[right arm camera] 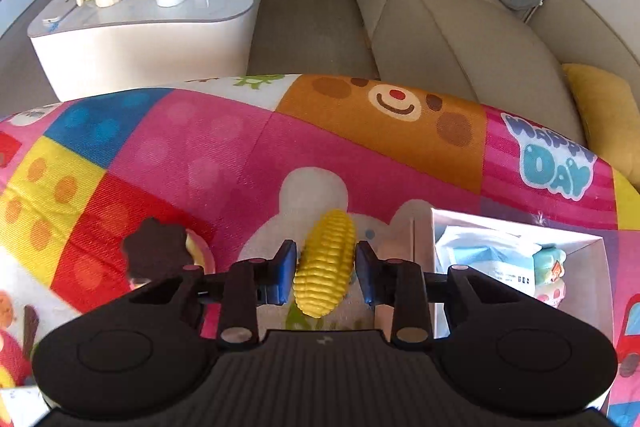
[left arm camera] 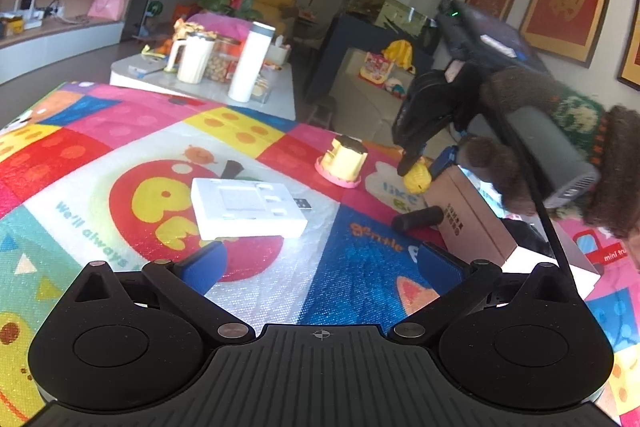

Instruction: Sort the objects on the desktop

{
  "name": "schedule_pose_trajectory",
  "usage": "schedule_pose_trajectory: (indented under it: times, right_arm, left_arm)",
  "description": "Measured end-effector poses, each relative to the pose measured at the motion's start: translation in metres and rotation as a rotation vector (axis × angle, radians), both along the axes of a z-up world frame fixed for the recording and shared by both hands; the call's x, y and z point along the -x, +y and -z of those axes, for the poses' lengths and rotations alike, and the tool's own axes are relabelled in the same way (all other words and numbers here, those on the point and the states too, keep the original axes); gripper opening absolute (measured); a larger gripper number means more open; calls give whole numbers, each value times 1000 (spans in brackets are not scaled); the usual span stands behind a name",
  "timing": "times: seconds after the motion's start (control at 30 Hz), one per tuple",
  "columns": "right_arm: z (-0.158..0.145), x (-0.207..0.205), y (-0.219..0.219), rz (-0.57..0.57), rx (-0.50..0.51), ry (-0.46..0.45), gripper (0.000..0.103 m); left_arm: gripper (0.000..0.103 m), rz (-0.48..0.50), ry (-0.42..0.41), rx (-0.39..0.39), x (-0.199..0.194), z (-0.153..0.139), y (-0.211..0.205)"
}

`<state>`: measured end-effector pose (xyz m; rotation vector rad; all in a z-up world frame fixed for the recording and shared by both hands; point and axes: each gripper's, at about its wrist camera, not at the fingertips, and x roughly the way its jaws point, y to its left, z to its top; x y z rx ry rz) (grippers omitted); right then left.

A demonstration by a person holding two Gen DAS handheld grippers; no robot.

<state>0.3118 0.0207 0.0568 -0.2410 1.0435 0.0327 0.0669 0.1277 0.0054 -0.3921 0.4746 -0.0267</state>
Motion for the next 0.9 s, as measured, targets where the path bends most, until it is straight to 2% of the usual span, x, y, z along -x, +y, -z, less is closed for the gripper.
schedule_pose_trajectory:
  times: [0.2,0.3,0.4,0.53,0.6,0.67,0.73,0.77,0.83,0.9]
  right_arm:
    - [-52,109,-54,-181,-226,33,31]
    - [-62,165,-91,-227,-280,25,31]
    - [-54,208,-125,-215,-294,-11,31]
    - [-20,224,-164,-142,-279,-39,32]
    - [-6,225,-179,-109,-290,-69,32]
    - [1,228,-191,-92,-323,-101,41]
    - [6,233,-204,-76,-363,-142,58]
    - [8,237,-211,-63,-383,-165,62]
    - [13,242,-222,-39,-411,-198,67]
    - [21,247,-233,-18,-430,-221,69]
  left_arm:
    - [103,1,7,0,-1,0,0]
    - [103,1,5,-21,-1,-1,-4]
    - [103,3,7,-45,-1,-2,-8]
    - [103,29,6,-119,-2,-5,-20]
    - [103,70,4,-181,-3,-7,-30]
    - [103,112,1,-246,-6,-10,-41]
    - [102,156,-7,-318,-12,-11,-53]
    - [100,178,-10,-354,-17,-11,-59]
    - [75,210,2,-402,-27,-12,-68]
    - [73,252,15,-439,-42,-13,-78]
